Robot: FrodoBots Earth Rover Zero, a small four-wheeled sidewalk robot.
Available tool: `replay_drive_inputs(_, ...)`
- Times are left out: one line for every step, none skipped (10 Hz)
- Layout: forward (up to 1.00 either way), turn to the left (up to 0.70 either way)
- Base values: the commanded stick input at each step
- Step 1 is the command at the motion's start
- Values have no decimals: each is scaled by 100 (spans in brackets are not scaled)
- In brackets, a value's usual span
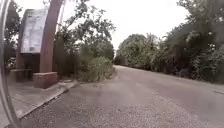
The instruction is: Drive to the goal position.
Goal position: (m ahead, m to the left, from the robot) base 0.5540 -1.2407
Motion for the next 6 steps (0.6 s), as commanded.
replay_drive_inputs(4, 0)
replay_drive_inputs(4, 0)
replay_drive_inputs(4, 0)
replay_drive_inputs(4, 0)
replay_drive_inputs(4, 0)
replay_drive_inputs(4, 0)
